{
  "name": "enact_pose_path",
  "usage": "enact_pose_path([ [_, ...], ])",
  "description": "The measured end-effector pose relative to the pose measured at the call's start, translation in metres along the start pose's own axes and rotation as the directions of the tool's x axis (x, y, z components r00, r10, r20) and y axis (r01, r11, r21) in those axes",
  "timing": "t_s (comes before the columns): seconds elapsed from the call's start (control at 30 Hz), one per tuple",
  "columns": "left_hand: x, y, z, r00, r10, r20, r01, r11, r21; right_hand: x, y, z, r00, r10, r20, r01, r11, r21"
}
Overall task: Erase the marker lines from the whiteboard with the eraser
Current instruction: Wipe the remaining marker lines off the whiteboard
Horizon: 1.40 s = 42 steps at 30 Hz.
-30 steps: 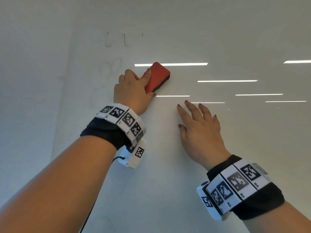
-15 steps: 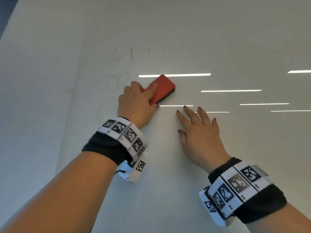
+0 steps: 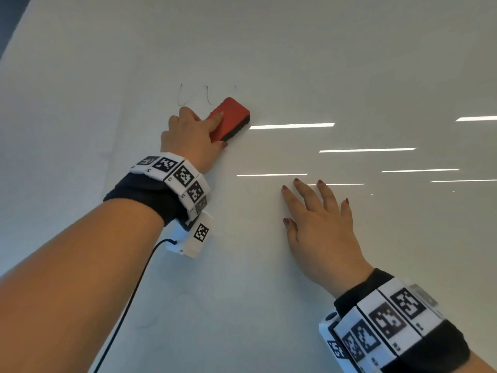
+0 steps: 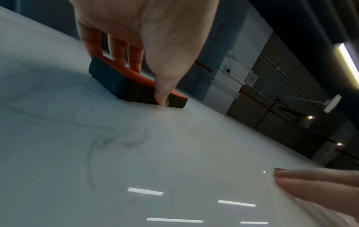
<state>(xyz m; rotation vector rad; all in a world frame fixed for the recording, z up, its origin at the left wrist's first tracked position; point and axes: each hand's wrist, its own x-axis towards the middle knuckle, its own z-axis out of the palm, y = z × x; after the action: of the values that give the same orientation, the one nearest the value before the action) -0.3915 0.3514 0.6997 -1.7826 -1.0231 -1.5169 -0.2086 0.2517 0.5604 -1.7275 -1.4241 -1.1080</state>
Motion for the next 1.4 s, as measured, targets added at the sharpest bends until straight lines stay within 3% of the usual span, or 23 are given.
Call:
enact_pose_path([
  [0.13, -0.005, 0.004, 0.002, 1.0, -0.021, 0.004, 0.021, 1.0, -0.017, 0.007, -0.008, -0.004, 1.0, -0.024, -0.009, 0.024, 0.999, 0.024],
  [0.37, -0.042, 0.014, 0.015, 0.997, 0.079, -0.011, -0.079, 0.997, -0.011, 0.023, -0.02, -0.009, 0.999, -0.039, 0.011, 0.038, 0.999, 0.027],
  [0.57, -0.016, 0.023, 0.012, 0.988, 0.155, -0.002, -0.155, 0.986, 0.057, 0.025, -0.025, -0.007, 0.999, -0.028, 0.025, 0.028, 0.999, 0.017],
  [0.87, 0.04, 0.011, -0.001, 0.998, 0.064, 0.009, -0.065, 0.994, 0.086, 0.026, -0.024, -0.011, 0.998, -0.024, 0.06, 0.023, 1.0, 0.012],
  [1.13, 0.043, -0.013, -0.002, 0.999, -0.022, -0.026, 0.022, 1.0, -0.003, 0.041, -0.022, -0.017, 1.0, -0.023, 0.02, 0.022, 0.999, 0.026],
  [1.4, 0.038, -0.01, 0.005, 0.995, 0.031, -0.093, -0.032, 0.999, -0.003, 0.05, -0.019, -0.017, 1.0, -0.021, 0.0, 0.021, 1.0, 0.005],
])
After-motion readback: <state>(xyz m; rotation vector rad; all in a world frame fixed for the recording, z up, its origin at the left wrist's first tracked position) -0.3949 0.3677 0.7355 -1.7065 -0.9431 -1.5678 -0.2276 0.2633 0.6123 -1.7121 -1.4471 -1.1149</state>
